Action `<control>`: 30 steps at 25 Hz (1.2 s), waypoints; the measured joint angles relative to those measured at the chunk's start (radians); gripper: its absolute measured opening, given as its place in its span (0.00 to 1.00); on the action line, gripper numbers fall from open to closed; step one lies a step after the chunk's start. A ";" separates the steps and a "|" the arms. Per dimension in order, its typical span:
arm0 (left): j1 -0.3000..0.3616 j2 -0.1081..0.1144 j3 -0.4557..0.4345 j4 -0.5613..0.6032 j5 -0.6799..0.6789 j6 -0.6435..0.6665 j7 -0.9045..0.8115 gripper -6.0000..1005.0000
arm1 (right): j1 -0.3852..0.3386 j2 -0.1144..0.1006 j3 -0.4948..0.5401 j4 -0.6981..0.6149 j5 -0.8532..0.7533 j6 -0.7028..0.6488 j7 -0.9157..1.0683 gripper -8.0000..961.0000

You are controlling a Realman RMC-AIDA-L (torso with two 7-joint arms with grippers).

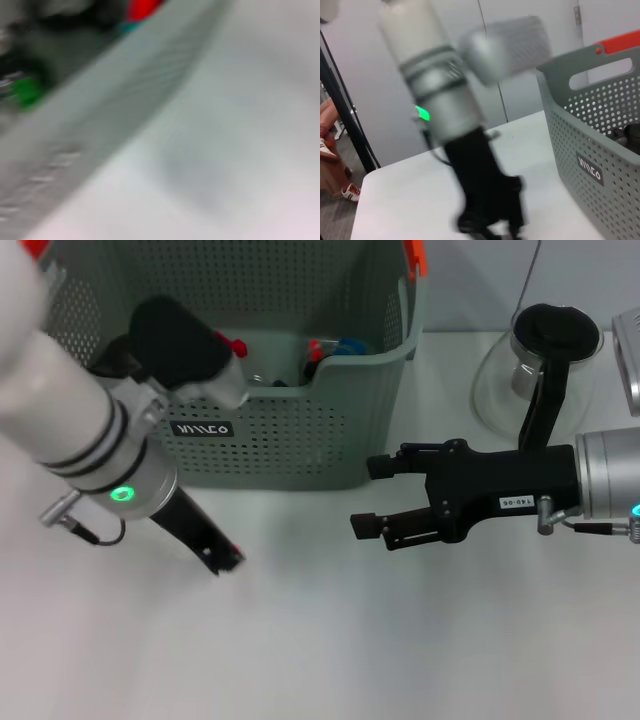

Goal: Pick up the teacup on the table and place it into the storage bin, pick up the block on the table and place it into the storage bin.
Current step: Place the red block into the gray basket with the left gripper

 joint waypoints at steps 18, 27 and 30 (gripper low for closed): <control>-0.178 0.185 -0.646 -0.122 -0.531 -0.032 0.242 0.26 | 0.008 -0.016 0.024 -0.010 0.001 -0.073 -0.006 0.95; -0.217 0.178 -0.605 -0.336 -0.381 -0.361 0.252 0.31 | 0.020 -0.014 0.026 -0.004 0.000 -0.058 -0.026 0.95; -0.188 0.161 -0.614 -0.254 -0.408 -0.310 0.252 0.37 | 0.022 -0.015 0.027 -0.003 0.000 -0.054 -0.027 0.95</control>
